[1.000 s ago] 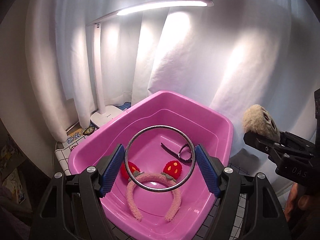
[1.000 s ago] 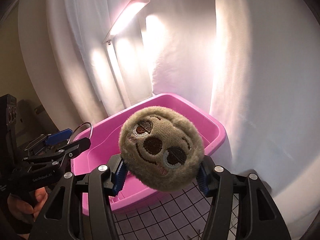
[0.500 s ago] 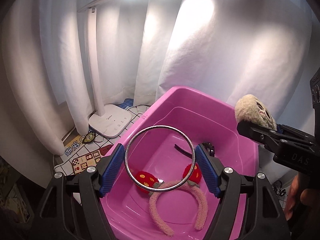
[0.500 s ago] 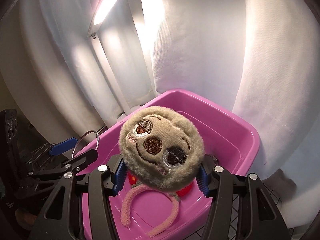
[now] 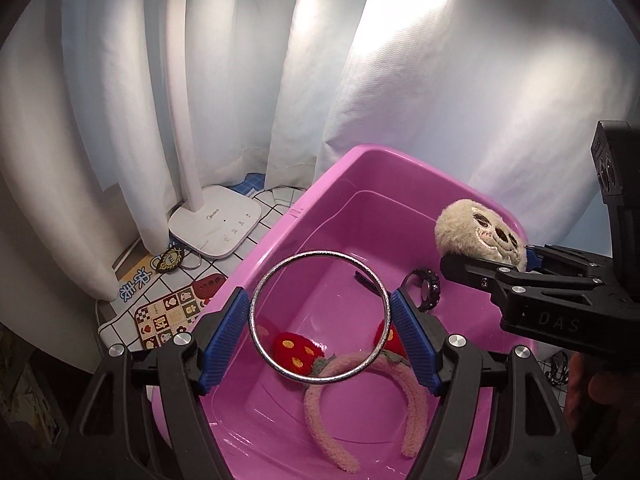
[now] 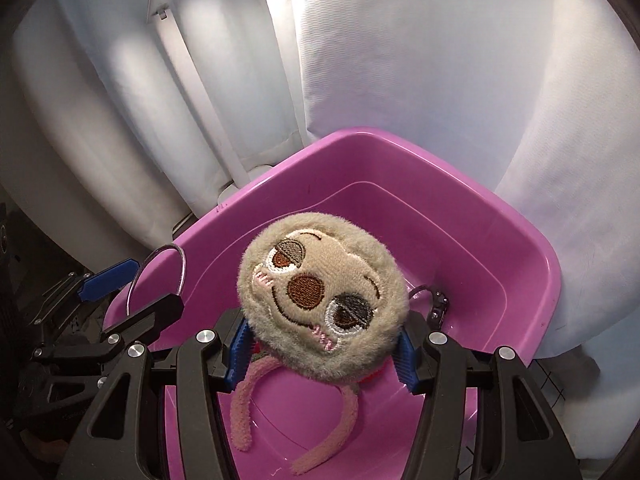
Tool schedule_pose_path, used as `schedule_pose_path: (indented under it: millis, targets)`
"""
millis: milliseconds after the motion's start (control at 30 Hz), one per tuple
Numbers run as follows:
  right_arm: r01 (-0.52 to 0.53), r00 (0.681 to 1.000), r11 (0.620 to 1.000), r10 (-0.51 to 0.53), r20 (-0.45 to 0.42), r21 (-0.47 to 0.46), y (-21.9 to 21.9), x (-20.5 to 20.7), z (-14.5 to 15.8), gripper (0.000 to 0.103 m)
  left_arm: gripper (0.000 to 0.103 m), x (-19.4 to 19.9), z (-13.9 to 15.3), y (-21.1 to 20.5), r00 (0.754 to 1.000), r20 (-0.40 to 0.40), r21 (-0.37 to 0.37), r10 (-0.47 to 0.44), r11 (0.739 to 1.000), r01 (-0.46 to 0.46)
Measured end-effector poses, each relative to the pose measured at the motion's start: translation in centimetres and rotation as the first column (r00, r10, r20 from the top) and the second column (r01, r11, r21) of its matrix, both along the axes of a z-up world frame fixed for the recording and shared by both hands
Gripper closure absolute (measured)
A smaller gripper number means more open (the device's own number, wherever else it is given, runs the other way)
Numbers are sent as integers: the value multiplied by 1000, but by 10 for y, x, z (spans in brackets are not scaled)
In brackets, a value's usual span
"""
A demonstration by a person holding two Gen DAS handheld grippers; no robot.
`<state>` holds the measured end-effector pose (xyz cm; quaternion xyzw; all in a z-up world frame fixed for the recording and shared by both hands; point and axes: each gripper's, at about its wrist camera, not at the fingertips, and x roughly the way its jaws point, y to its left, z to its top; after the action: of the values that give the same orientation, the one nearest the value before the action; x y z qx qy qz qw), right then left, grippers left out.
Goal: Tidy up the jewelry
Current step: 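Open the right tool over the tub while the left tool releases the ring, then withdraw both tools from the tub back over the table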
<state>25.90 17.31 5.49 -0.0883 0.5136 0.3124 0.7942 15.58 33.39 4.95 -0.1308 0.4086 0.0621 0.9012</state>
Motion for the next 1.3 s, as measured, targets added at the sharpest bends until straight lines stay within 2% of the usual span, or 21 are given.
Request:
schedule_pose_path:
  millis: [367, 700, 933, 1033, 1167, 1300]
  targets:
    - [-6, 988, 995, -9, -153, -99, 15, 22, -33, 48, 32, 15, -22, 4, 992, -126, -45, -3, 999, -3]
    - [9, 962, 983, -60, -268, -186, 22, 49, -63, 47, 32, 26, -43, 9, 971, -239, -77, -19, 997, 1]
    - [49, 947, 981, -105, -304, -188, 21, 53, -74, 46, 31, 27, -42, 9, 967, -254, -61, -17, 998, 2]
    - [71, 938, 981, -127, -324, -180, 21, 57, -76, 39, 31, 28, -43, 10, 965, -262, -50, -10, 999, -3]
    - [101, 929, 981, -153, -337, -166, 7, 53, -76, 37, 25, 28, -43, 9, 964, -264, -58, -20, 998, 4]
    - [108, 933, 981, -157, -324, -163, 7, 53, -74, 35, 19, 28, -42, 7, 963, -268, -56, -28, 998, 13]
